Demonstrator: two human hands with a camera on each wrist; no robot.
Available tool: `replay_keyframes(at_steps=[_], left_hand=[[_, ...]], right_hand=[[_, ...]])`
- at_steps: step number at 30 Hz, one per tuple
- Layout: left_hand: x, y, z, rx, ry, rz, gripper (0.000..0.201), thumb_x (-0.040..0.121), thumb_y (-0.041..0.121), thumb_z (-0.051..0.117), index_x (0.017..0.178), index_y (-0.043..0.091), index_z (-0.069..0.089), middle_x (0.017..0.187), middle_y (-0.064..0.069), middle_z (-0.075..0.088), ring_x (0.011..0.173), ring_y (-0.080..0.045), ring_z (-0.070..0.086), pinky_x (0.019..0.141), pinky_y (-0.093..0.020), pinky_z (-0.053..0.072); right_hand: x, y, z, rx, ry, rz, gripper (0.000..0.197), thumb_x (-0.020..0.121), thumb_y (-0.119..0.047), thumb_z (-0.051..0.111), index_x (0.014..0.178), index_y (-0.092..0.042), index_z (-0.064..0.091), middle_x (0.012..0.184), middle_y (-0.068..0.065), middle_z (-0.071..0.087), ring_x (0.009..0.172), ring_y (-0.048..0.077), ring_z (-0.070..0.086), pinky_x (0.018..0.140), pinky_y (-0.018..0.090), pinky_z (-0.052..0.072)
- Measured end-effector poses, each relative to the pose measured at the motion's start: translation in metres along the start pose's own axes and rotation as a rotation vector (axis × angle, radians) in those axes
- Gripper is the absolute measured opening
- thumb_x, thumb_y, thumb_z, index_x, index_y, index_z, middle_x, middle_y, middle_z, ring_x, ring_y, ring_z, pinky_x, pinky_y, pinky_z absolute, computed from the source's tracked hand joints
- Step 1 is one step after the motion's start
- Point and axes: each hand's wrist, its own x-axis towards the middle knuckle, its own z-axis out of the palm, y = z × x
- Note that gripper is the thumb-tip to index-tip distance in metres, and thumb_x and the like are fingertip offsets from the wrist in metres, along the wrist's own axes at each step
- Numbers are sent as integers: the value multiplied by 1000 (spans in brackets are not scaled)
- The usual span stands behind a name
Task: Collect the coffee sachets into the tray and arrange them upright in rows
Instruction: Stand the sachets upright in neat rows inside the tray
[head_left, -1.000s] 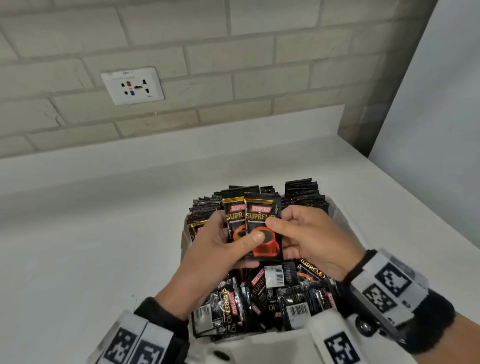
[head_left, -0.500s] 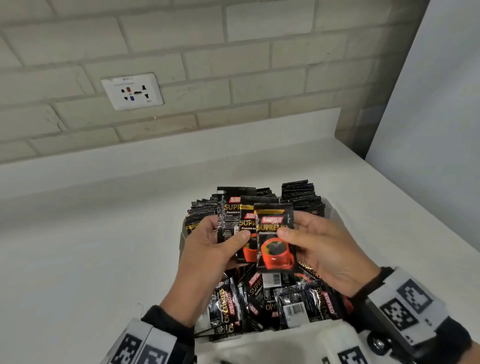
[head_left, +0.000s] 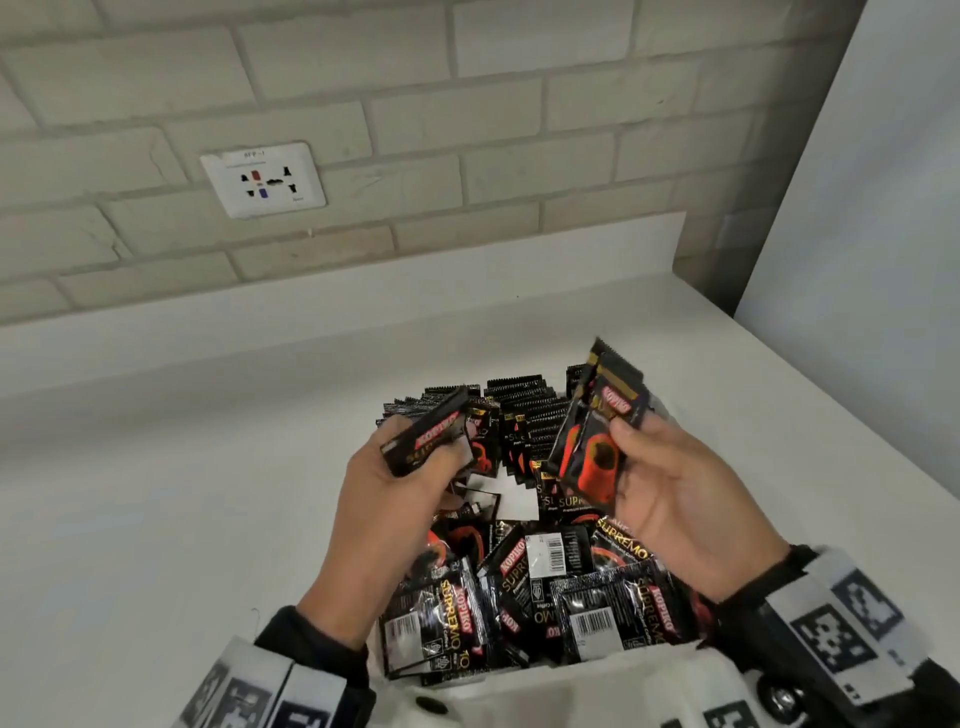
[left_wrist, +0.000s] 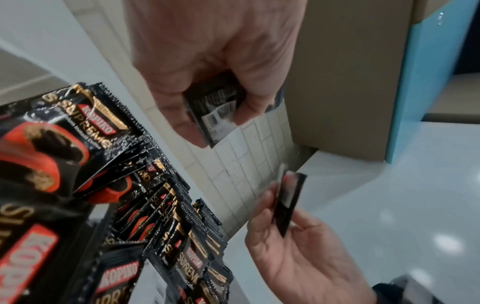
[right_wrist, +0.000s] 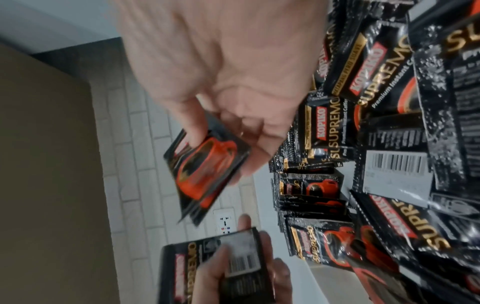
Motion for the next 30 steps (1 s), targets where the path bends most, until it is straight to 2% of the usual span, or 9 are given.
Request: replay_keyframes(at_steps=[3, 6, 10, 12, 15, 17, 19, 24, 30], left_hand=[[-2, 1, 1, 94, -35, 32, 25, 87, 16, 56, 93, 36, 71, 86, -5, 61, 76, -18, 50, 60, -19, 44], [-5, 0, 2, 57, -46, 101, 35, 88, 6, 53, 90, 37, 69, 83, -5, 59, 81, -16, 47, 53, -12, 41], [-7, 4, -1, -55, -47, 133, 9, 67, 19, 60, 76, 19, 60, 70, 13, 64, 75, -29, 54, 82, -48, 50], [-7, 4, -3, -74, -140, 126, 31, 57, 31, 64, 76, 13, 48, 66, 13, 54, 68, -12, 53, 75, -41, 48], [-7, 3, -1, -82, -218, 36, 35, 57, 46, 66, 81, 24, 55, 77, 8, 54, 64, -3, 54, 68, -30, 42], [-7, 1, 1, -78, -187, 10, 13, 77, 36, 64, 89, 31, 64, 96, -1, 63, 74, -7, 63, 72, -29, 45], [-7, -2, 3, -2, -132, 31, 22, 93, 15, 53, 96, 33, 64, 107, -6, 66, 81, -9, 68, 68, -18, 49], [-8, -1, 9, -29, -80, 113, 51, 84, -14, 55, 107, 32, 55, 89, 3, 64, 65, 0, 66, 58, -12, 51], [-13, -7, 13, -21, -171, 78, 52, 83, -1, 59, 118, 36, 51, 90, 8, 70, 81, -6, 67, 70, -17, 53]], right_hand=[[-4, 7, 7, -77, -127, 49, 29, 72, -15, 58, 100, -10, 64, 78, 6, 65, 71, 18, 62, 73, 38, 53], [-5, 11, 11, -69, -153, 65, 23, 72, -13, 59, 94, -9, 66, 78, 8, 65, 66, 16, 63, 66, 31, 55], [-5, 15, 11, -56, -123, 79, 18, 77, -10, 60, 94, -12, 67, 75, 6, 65, 67, 16, 62, 70, 35, 51], [-6, 16, 10, -60, -105, 88, 24, 77, -11, 57, 101, -10, 62, 67, 0, 63, 61, 11, 61, 65, 30, 50], [-7, 18, 9, -13, -69, 78, 30, 74, -12, 48, 102, -10, 58, 62, -1, 62, 57, 10, 61, 60, 28, 50], [-6, 19, 9, 39, -27, 56, 23, 73, -11, 49, 93, -10, 59, 63, 0, 61, 58, 11, 61, 58, 28, 52], [-6, 18, 8, 88, 28, 37, 16, 71, -10, 51, 84, -10, 59, 62, 1, 62, 57, 11, 61, 54, 26, 54], [-3, 18, 8, -18, 79, 35, 13, 79, -8, 51, 83, -13, 61, 68, 0, 66, 62, 11, 64, 59, 28, 51], [6, 23, 18, -249, 134, 41, 16, 93, -9, 47, 102, -4, 59, 101, 19, 66, 84, 22, 64, 75, 38, 55]])
